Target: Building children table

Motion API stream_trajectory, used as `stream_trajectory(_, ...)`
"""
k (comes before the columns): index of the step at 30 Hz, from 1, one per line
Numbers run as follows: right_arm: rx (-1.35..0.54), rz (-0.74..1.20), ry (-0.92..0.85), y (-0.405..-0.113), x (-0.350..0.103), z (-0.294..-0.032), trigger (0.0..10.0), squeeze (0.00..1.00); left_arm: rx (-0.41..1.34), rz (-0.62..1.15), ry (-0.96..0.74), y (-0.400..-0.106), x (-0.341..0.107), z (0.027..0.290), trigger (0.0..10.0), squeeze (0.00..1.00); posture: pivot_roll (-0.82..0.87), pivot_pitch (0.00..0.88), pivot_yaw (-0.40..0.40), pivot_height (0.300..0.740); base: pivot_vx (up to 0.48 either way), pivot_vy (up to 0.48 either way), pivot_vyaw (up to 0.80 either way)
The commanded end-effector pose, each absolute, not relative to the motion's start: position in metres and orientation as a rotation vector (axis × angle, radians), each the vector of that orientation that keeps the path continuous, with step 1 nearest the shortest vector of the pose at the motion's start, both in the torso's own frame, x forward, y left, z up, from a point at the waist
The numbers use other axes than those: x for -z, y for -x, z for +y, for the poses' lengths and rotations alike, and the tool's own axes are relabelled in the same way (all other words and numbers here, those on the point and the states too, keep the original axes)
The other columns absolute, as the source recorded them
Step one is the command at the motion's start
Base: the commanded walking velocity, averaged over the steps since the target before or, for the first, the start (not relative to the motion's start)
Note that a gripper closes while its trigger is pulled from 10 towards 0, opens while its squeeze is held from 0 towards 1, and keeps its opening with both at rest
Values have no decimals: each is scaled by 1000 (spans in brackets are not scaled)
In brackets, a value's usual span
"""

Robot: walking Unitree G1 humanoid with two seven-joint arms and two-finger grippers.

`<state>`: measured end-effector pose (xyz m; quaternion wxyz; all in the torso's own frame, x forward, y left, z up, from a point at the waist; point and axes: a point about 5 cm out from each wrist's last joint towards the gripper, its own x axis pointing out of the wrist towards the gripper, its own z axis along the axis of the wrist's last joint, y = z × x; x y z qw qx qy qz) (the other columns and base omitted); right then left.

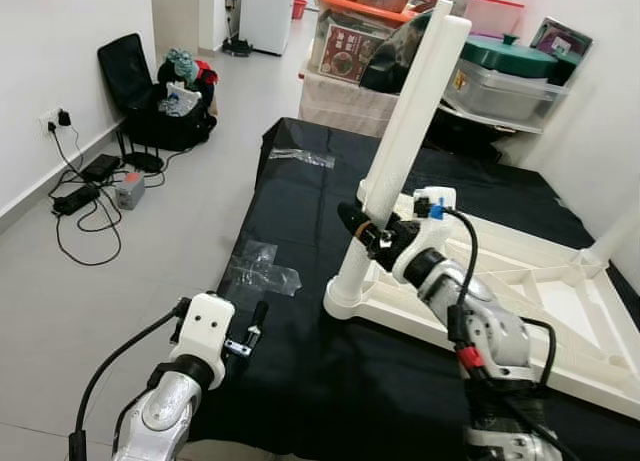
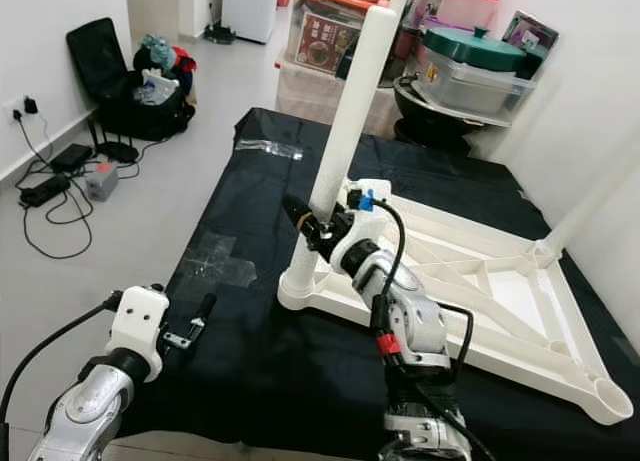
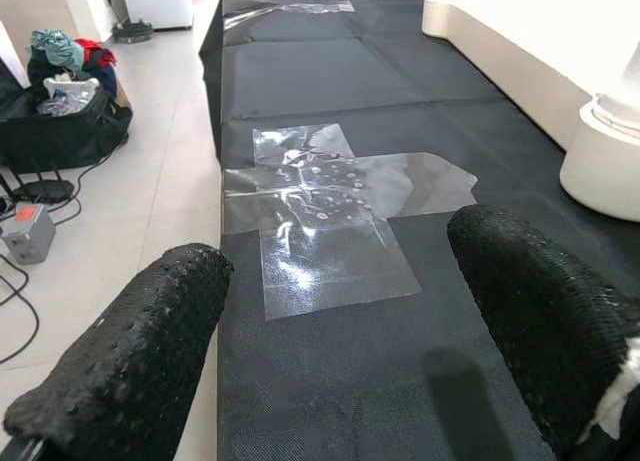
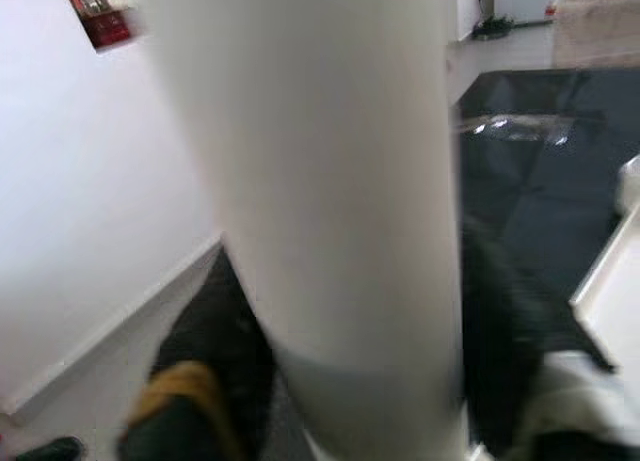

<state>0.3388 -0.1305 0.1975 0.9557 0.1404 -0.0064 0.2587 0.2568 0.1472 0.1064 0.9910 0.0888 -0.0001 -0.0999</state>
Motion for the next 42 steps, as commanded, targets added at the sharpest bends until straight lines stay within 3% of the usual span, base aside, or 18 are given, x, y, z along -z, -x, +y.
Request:
stream_trajectory(1, -532, 2, -281, -339, -192, -126, 0, 0, 216, -5, -169, -257, -107, 140, 10000, 0, 140, 0, -224, 740, 0, 0, 0)
stream_trajectory(12, -344, -7, -208, -329, -187, -148, 0, 0, 219, -1, -168, -256, -106, 141, 10000, 0, 114, 0, -206, 740, 0, 0, 0)
stream_trajectory(13, -174, 17, -187, -331, -180, -164, 0, 0, 220, 2, -168, -255, -105, 142, 10000, 0, 101, 0, -197, 740, 0, 0, 0)
stream_trajectory(14, -174, 17, -187, -331, -180, -164, 0, 0, 220, 2, -168, -255, -105, 142, 10000, 0, 101, 0, -197, 740, 0, 0, 0)
stream_trajectory(15, 147, 64, -158, -330, -166, -195, 0, 0, 224, 6, -168, -255, -104, 141, 10000, 0, 96, 0, -194, 740, 0, 0, 0)
stream_trajectory(17, 147, 64, -158, -330, -166, -195, 0, 0, 224, 6, -168, -255, -104, 141, 10000, 0, 96, 0, -194, 740, 0, 0, 0)
stream_trajectory(18, 527, 148, -175, -316, -144, -235, 0, 0, 228, 8, -169, -254, -103, 141, 10000, 0, 103, 0, -193, 740, 0, 0, 0)
stream_trajectory(21, 527, 148, -175, -316, -144, -235, 0, 0, 228, 8, -169, -254, -103, 141, 10000, 0, 103, 0, -193, 740, 0, 0, 0)
stream_trajectory(22, 830, 186, -150, -292, -129, -264, 0, 0, 229, 10, -170, -254, -103, 141, 10000, 0, 106, 0, -190, 740, 0, 0, 0)
stream_trajectory(24, 914, 158, -132, -281, -130, -264, 0, 0, 230, 14, -172, -254, -102, 141, 10000, 0, 86, 0, -172, 740, 0, 0, 0)
stream_trajectory(25, 914, 158, -132, -281, -130, -264, 0, 0, 230, 14, -172, -254, -102, 141, 10000, 0, 86, 0, -172, 740, 0, 0, 0)
stream_trajectory(28, 416, -131, -178, -298, -176, -193, 0, 0, 240, 20, -174, -254, -101, 140, 10000, 0, 92, 0, -176, 740, 0, 0, 0)
stream_trajectory(29, 416, -131, -178, -298, -176, -193, 0, 0, 240, 20, -174, -254, -101, 140, 10000, 0, 92, 0, -176, 740, 0, 0, 0)
stream_trajectory(31, 176, -220, -162, -297, -196, -160, 0, 0, 238, 20, -172, -254, -101, 141, 10000, 0, 93, 0, -180, 740, 0, 0, 0)
stream_trajectory(37, 131, -226, -134, -296, -201, -150, 0, 0, 235, 18, -173, -254, -101, 141, 10000, 0, 96, 0, -182, 740, 0, 0, 0)
stream_trajectory(38, 115, -210, -133, -297, -200, -149, 10000, 0, 234, 17, -172, -254, -101, 141, 10000, 0, 95, 0, -181, 740, 0, 0, 0)
stream_trajectory(42, -18, -201, -172, -297, -202, -140, 10000, 0, 234, 17, -172, -254, -101, 142, 10000, 0, 93, 0, -180, 740, 0, 0, 0)
